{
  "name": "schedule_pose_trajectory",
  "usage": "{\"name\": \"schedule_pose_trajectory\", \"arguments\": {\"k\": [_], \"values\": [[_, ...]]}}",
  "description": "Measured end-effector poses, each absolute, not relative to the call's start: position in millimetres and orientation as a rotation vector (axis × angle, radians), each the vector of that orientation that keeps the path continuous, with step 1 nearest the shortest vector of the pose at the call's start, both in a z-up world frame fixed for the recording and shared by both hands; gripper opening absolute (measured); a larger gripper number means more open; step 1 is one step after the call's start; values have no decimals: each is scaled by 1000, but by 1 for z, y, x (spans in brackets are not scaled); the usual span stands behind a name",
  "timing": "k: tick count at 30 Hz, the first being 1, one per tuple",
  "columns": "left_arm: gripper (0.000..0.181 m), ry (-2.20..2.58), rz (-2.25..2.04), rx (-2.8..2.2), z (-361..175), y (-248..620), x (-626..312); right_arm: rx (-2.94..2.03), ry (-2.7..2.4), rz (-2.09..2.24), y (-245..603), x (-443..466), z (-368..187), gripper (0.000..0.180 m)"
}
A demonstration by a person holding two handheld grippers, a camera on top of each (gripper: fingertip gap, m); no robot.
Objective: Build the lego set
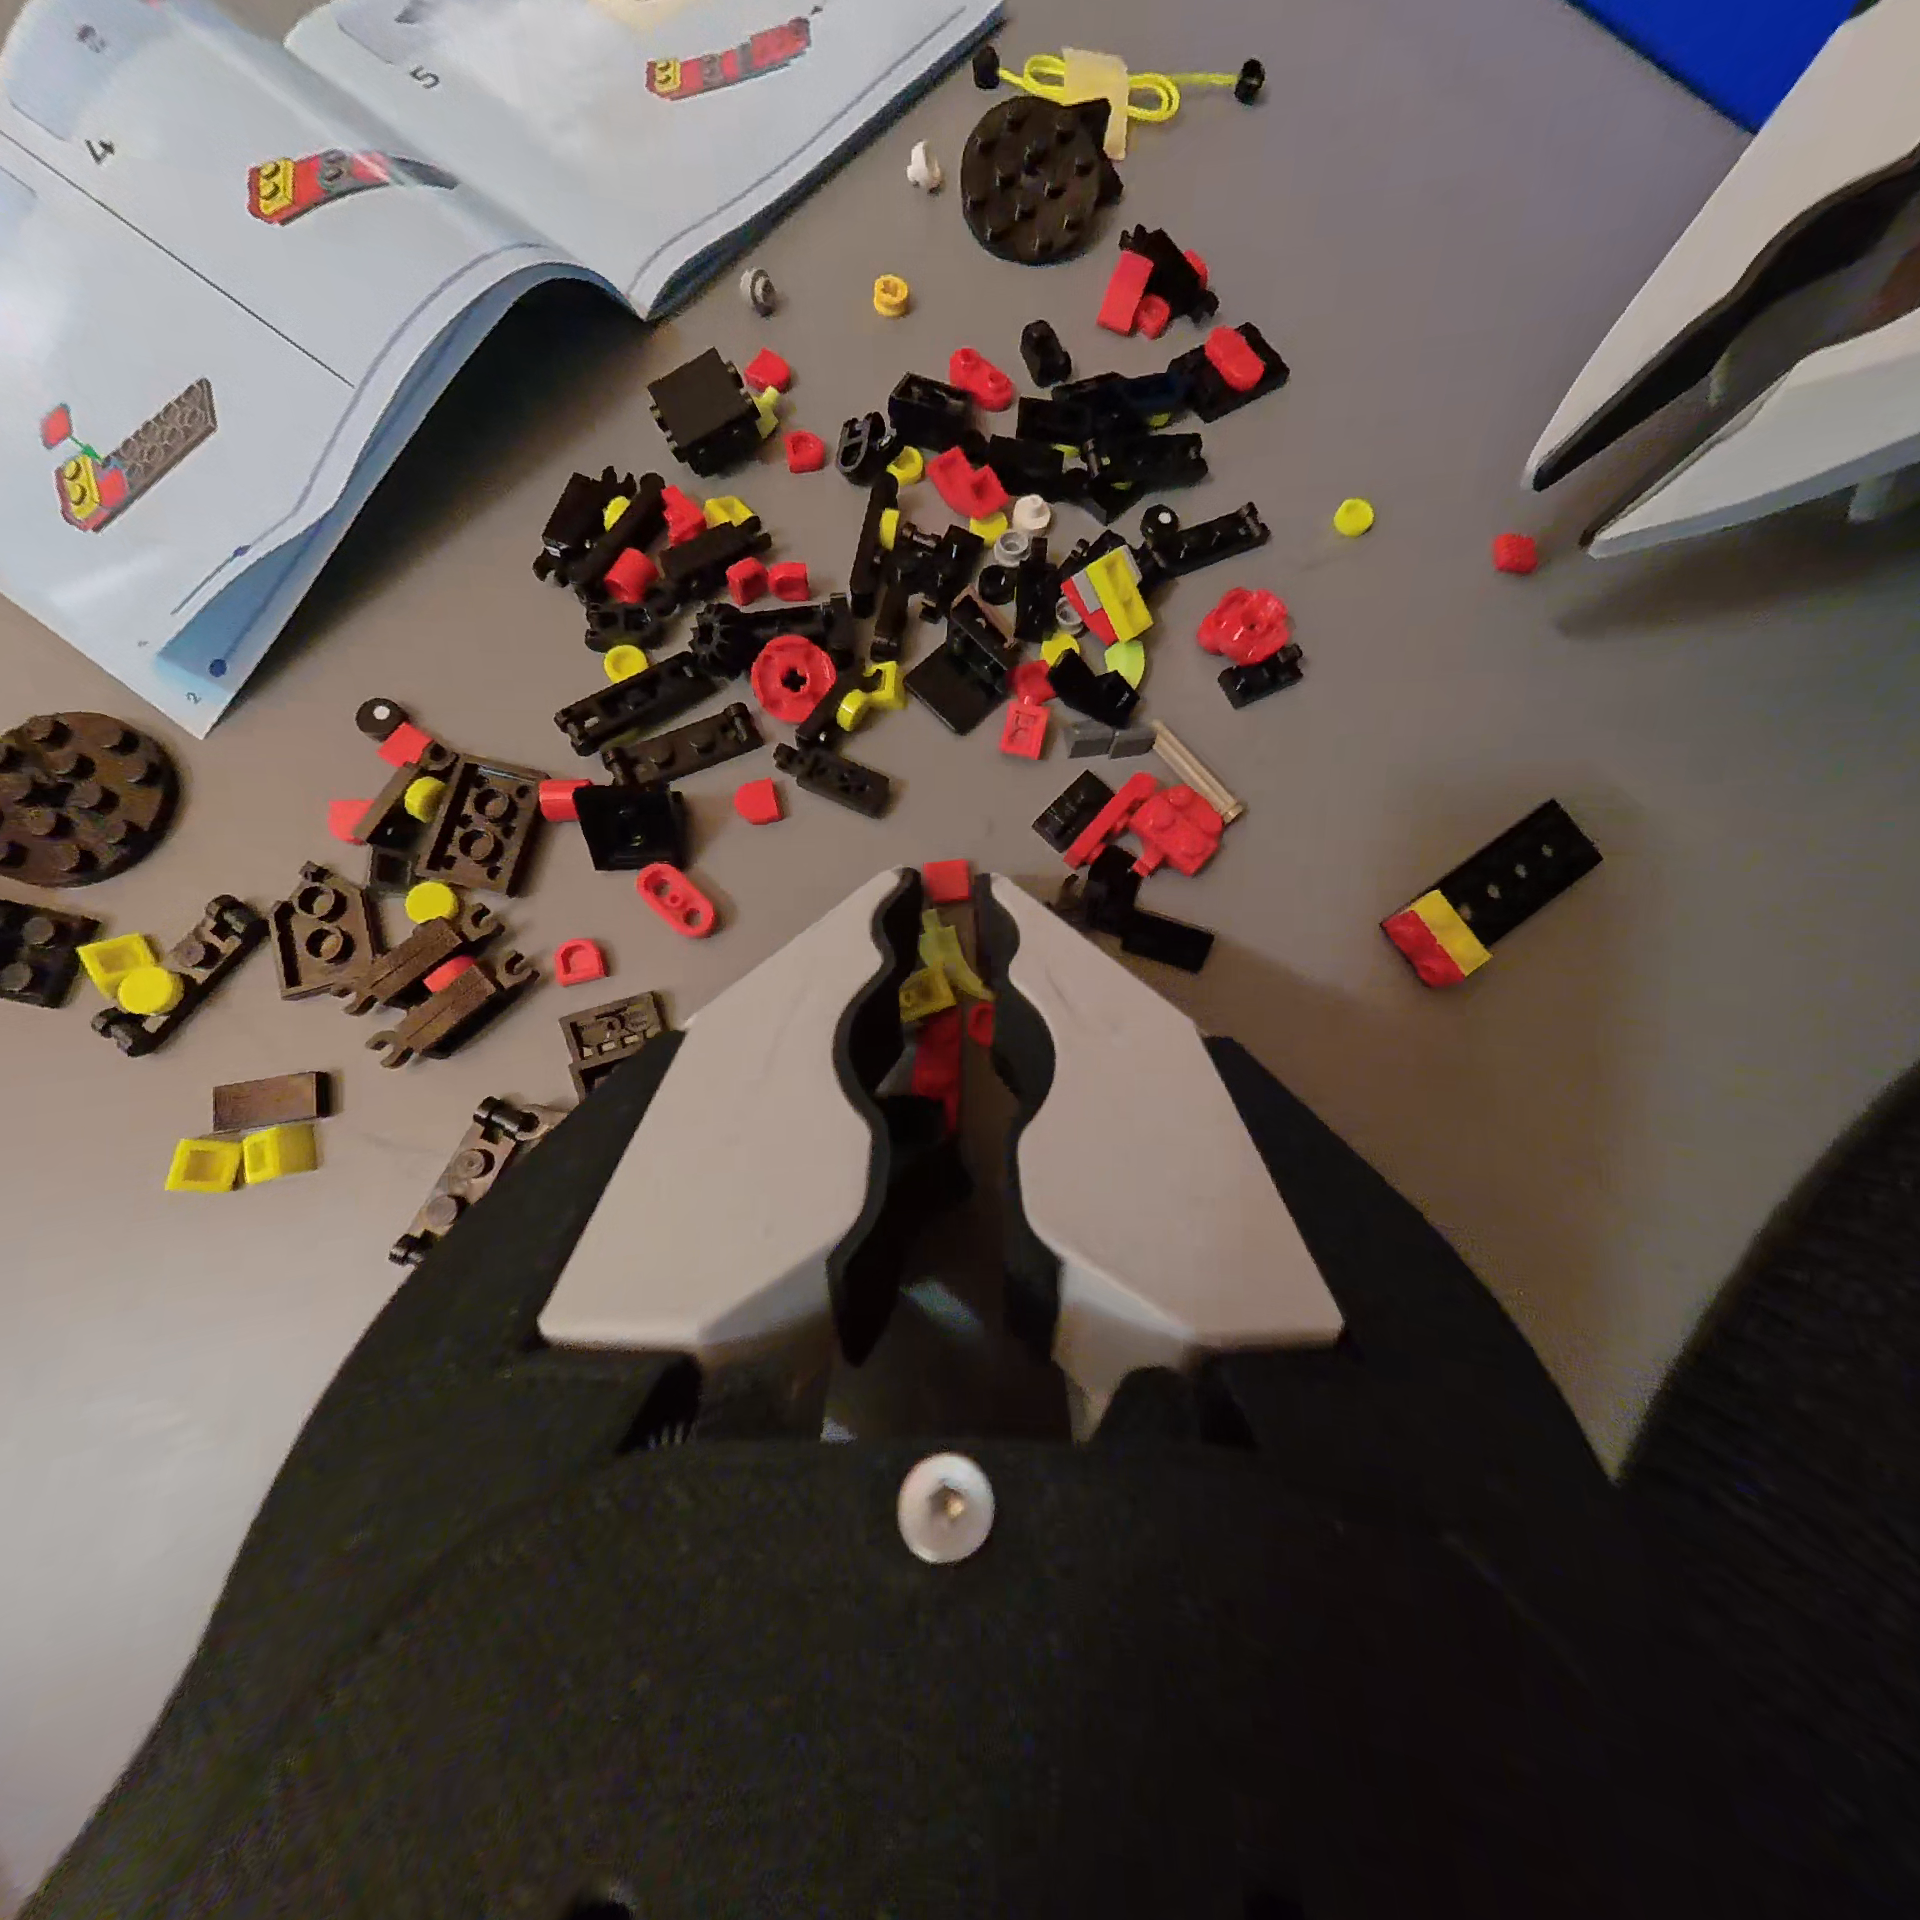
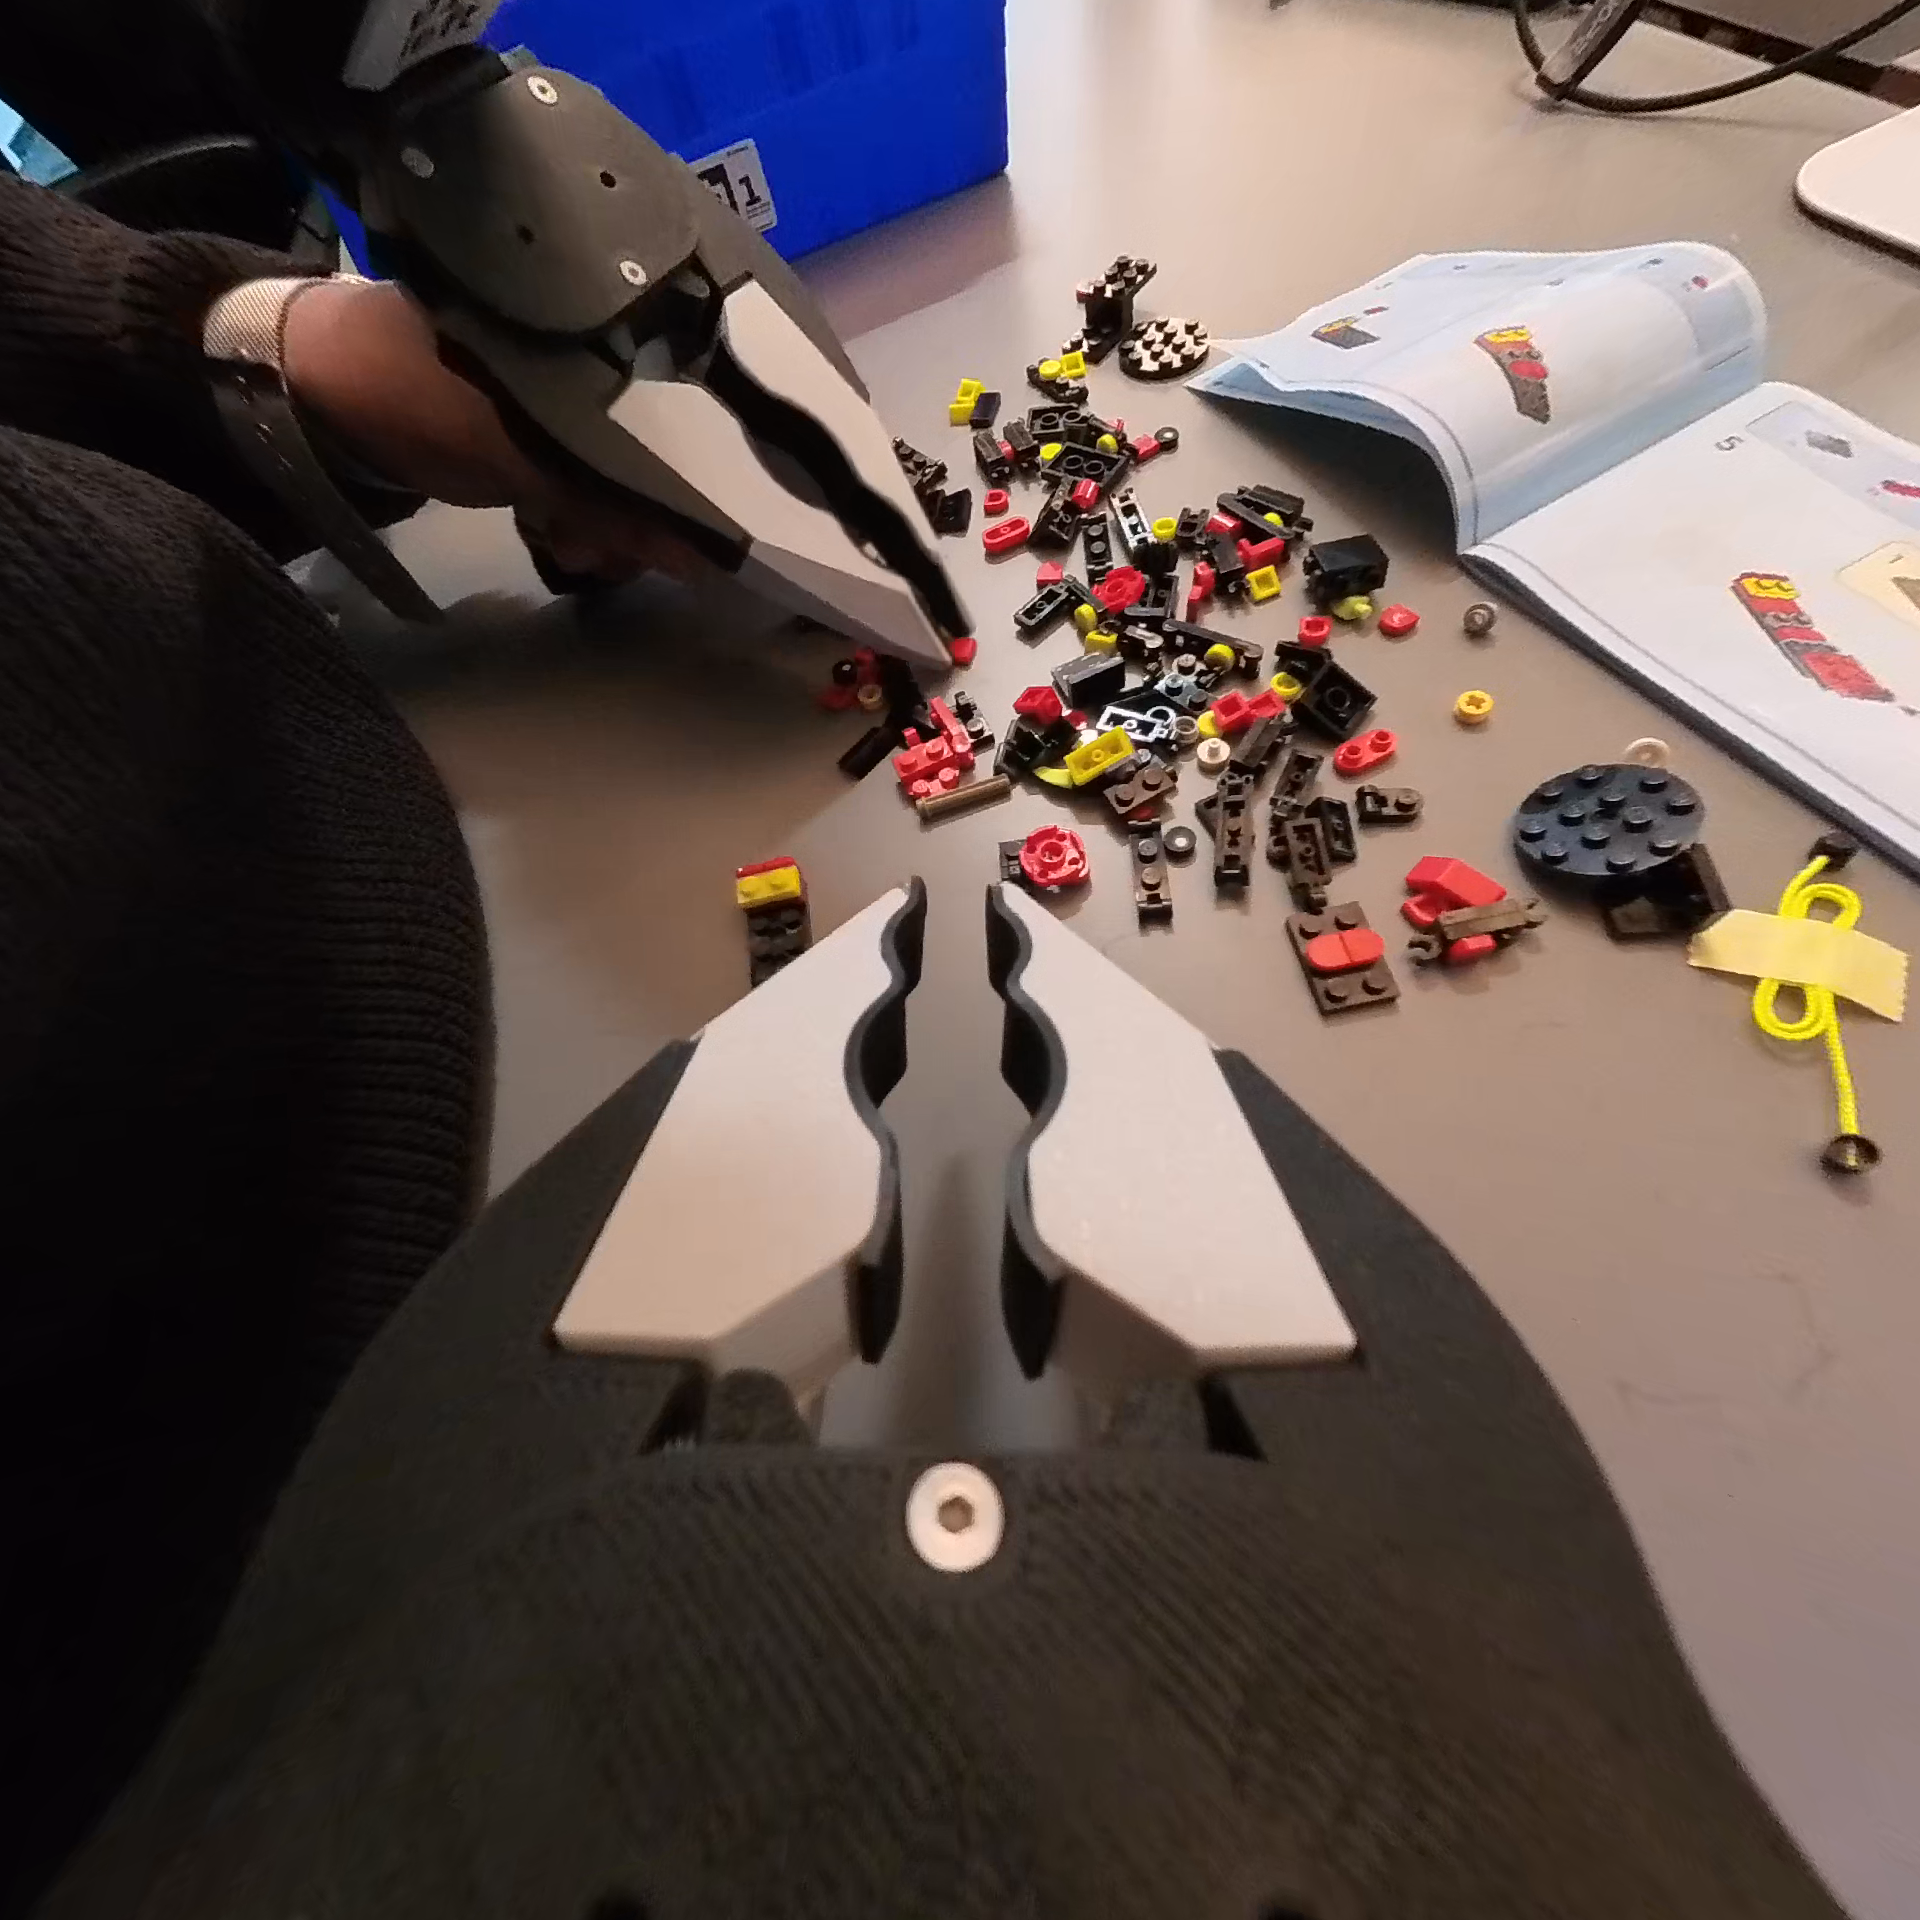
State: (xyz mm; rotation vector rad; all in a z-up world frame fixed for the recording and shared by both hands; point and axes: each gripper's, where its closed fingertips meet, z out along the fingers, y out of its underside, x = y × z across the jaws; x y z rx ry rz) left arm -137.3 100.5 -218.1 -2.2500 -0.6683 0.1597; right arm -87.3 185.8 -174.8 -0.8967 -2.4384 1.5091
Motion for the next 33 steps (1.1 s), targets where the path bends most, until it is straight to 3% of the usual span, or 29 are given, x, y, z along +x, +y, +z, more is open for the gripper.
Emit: {"name": "schedule_pose_trajectory", "arguments": {"k": [9,17,25,31,33], "values": [[6,-626,207,-2176,-202,105,-142,-922,-2372,1504,191,-95,-168,8],[6,-448,46,-2039,-170,157,-103,-1082,-1949,1581,229,-114,-103,13],[7,-136,-34,-2292,-211,218,-52,-1000,-2056,1691,210,-81,-105,20],[10,-92,43,-2292,-210,226,-52,-1001,-2040,1586,224,-75,-112,20],[21,-109,26,-2291,-207,222,-54,-1028,-2042,1570,227,-74,-116,20]]}}
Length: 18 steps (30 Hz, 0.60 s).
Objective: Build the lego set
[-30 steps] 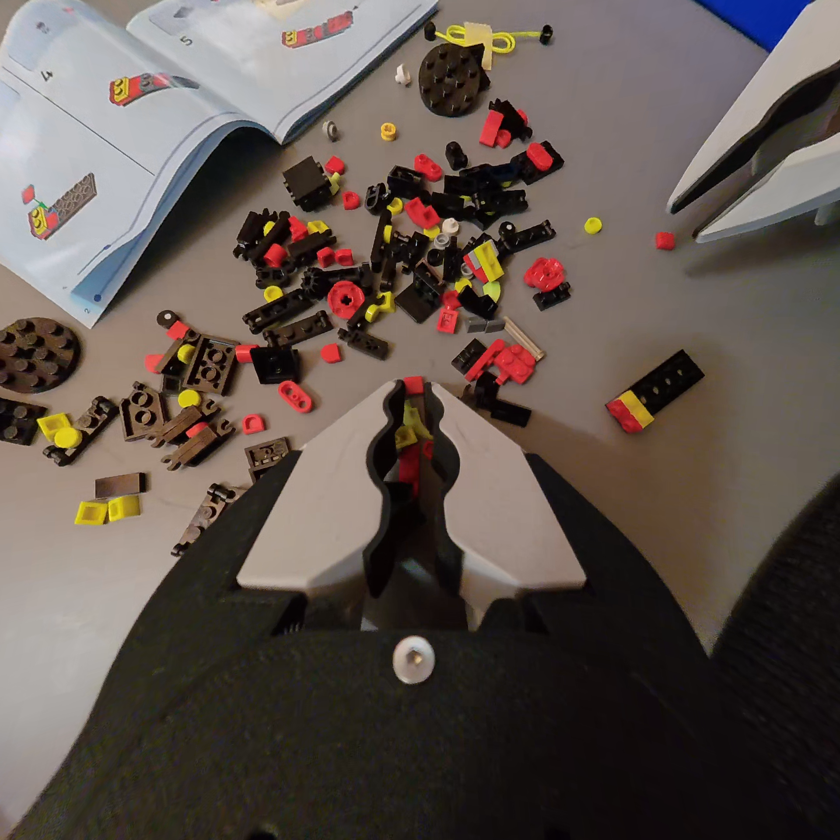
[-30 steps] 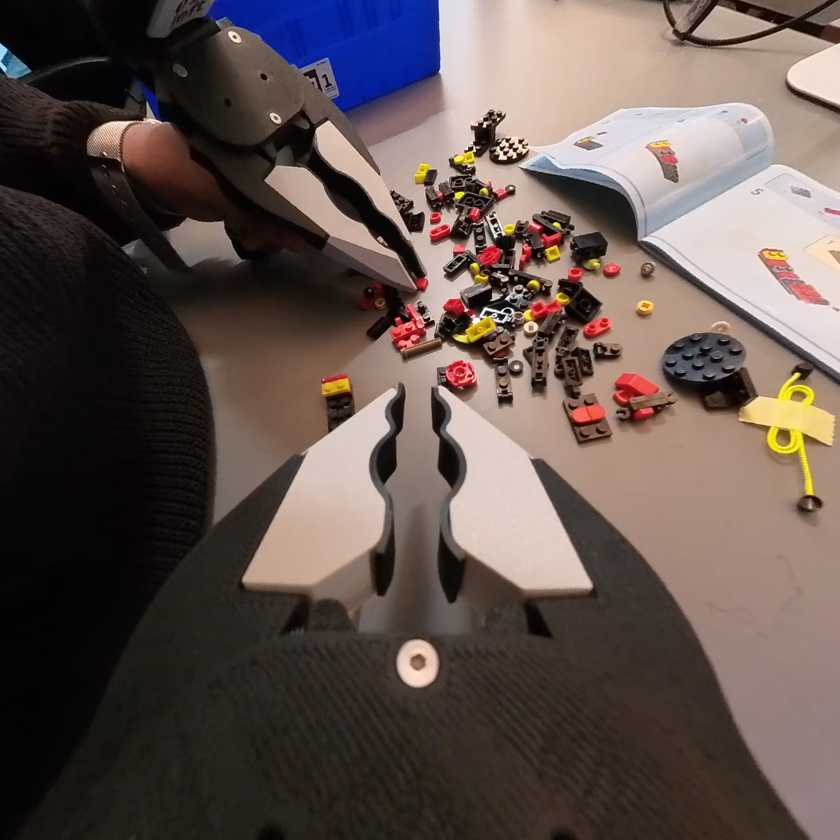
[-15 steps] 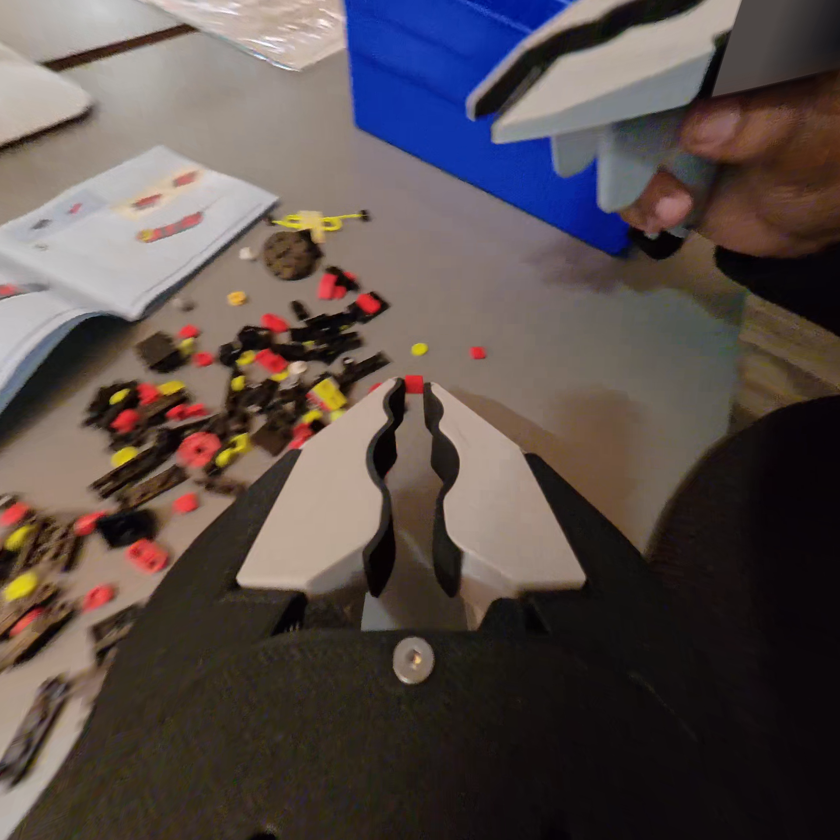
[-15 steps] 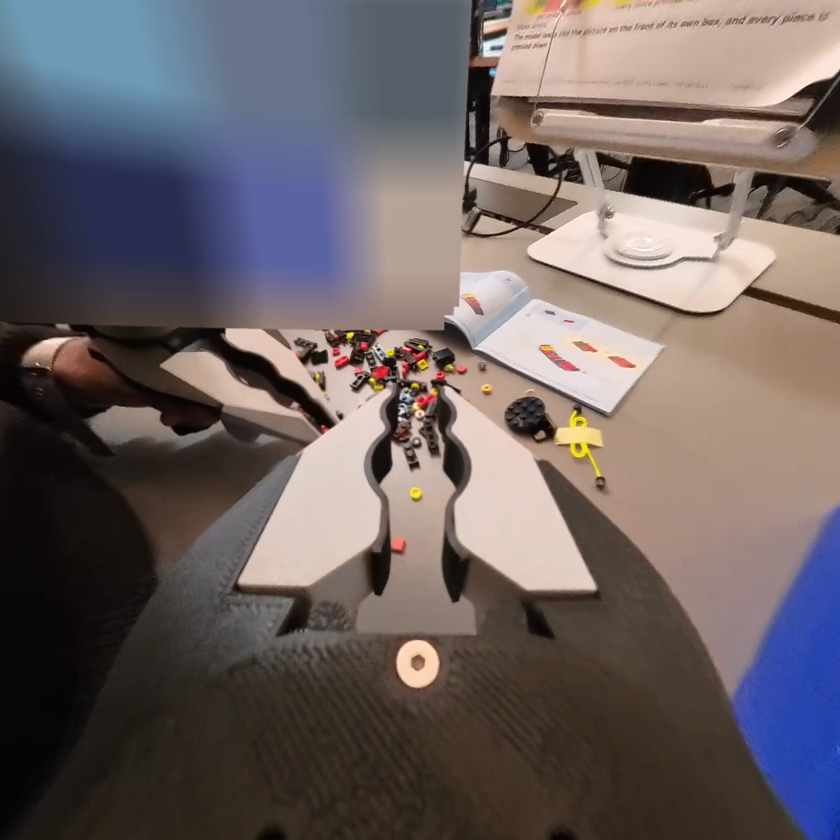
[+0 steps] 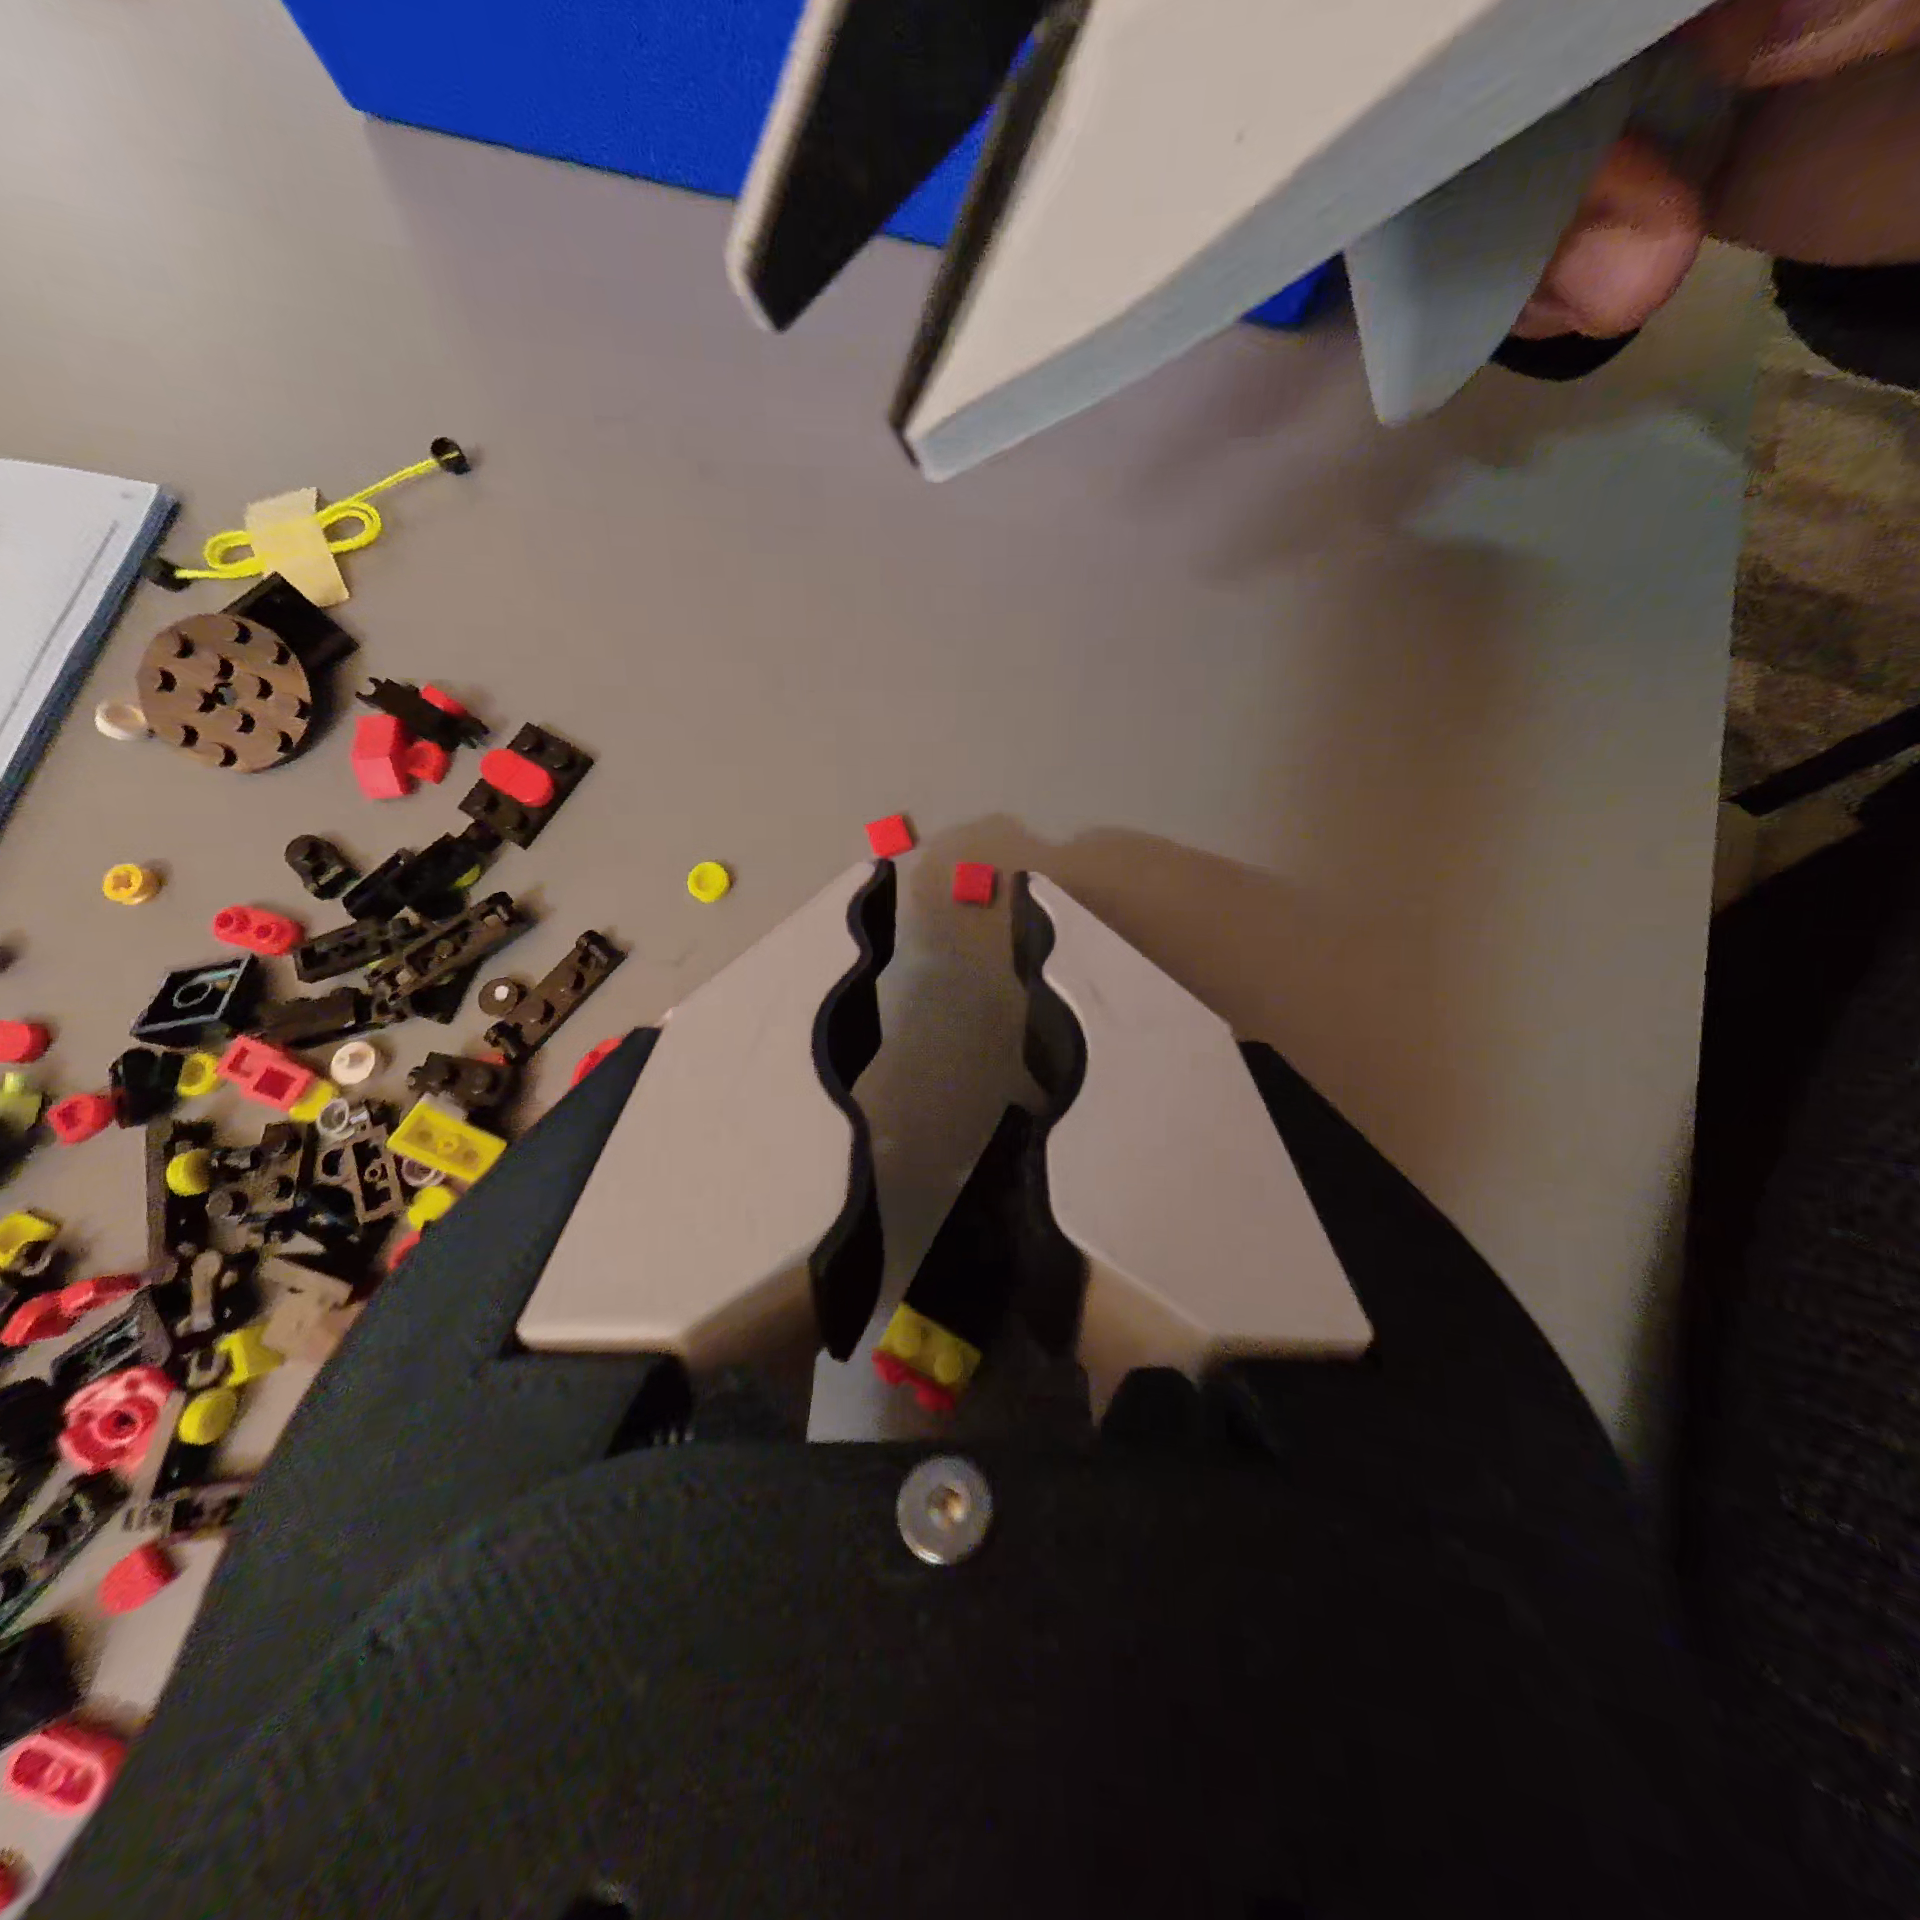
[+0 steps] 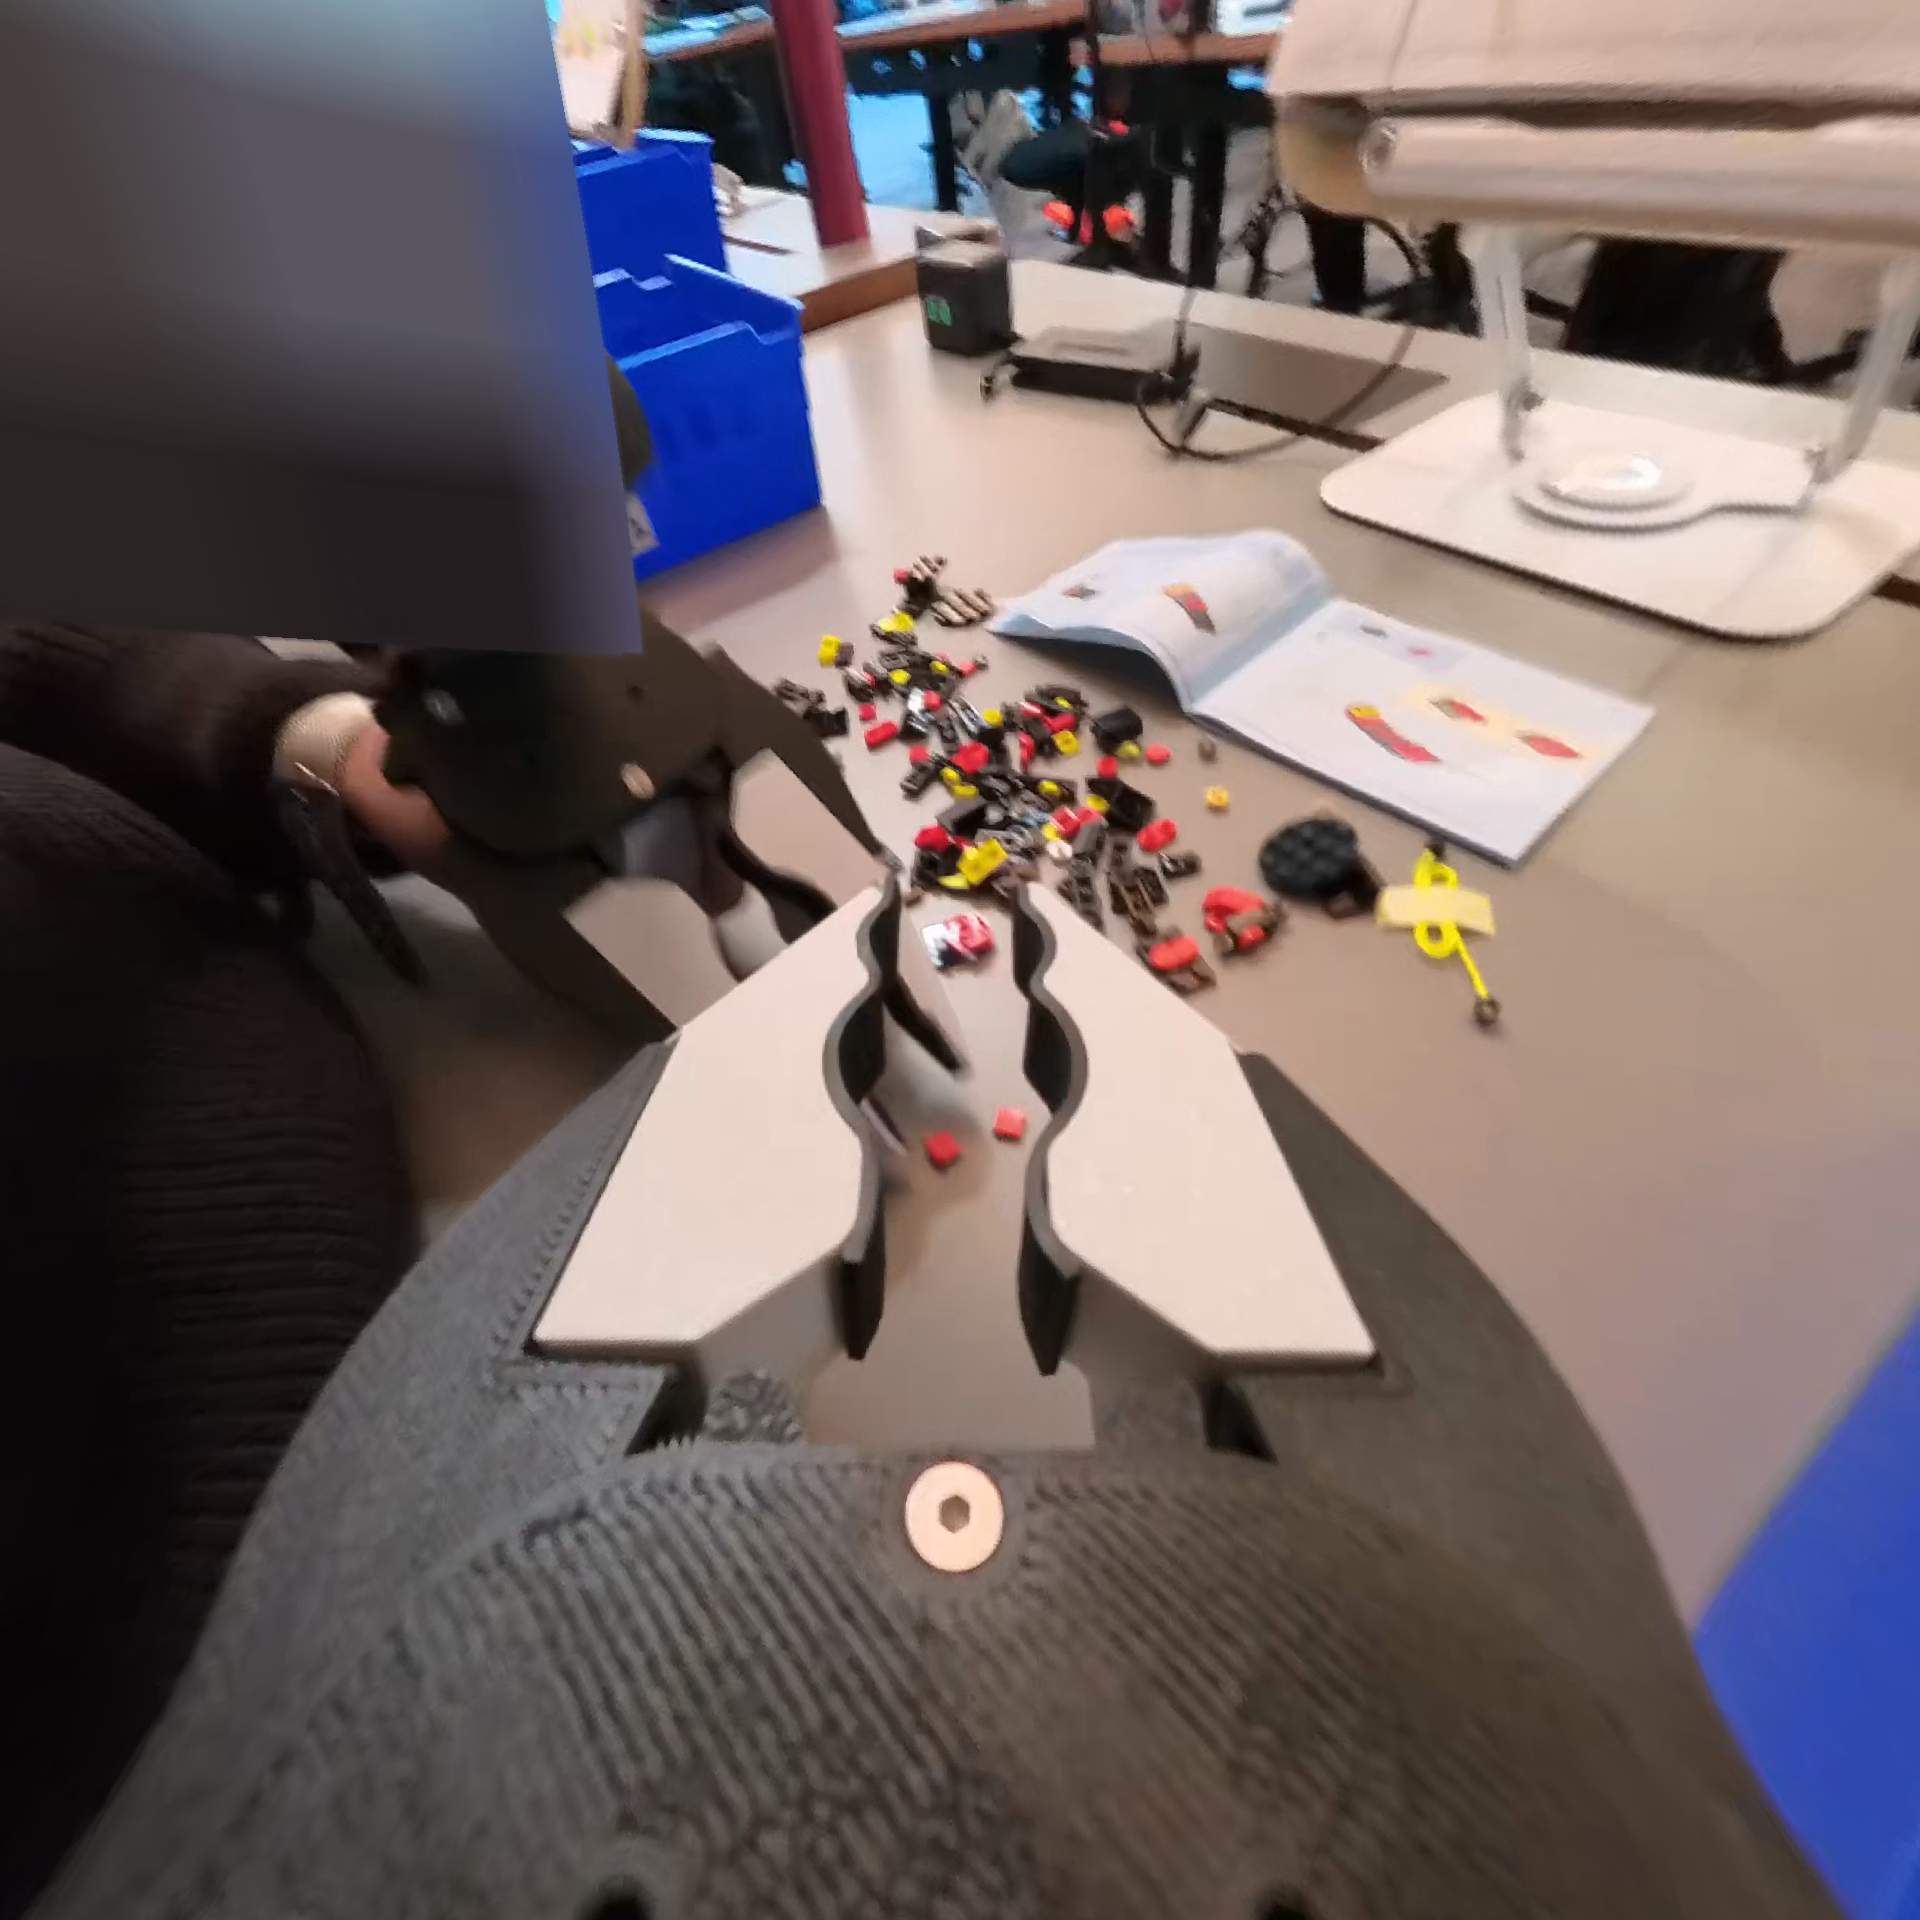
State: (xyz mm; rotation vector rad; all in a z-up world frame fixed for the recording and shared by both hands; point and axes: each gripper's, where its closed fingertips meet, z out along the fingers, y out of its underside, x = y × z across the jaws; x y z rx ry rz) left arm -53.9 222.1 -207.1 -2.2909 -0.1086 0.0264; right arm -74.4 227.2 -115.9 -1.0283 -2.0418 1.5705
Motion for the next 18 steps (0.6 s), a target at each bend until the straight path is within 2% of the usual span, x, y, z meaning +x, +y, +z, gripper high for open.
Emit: {"name": "schedule_pose_trajectory", "arguments": {"k": [6,10,14,18], "values": [[22,-185,-7,-2234,-191,198,-65,-1079,-2048,1572,227,-73,-123,21],[21,-308,-95,-2123,-175,194,-72,-1054,-2111,1537,217,-72,-131,14],[20,-363,-104,-2080,-177,192,-81,-981,-2073,1398,216,-87,-137,22],[21,-367,-61,-2090,-183,184,-87,-906,-2076,1378,203,-96,-140,3]]}}
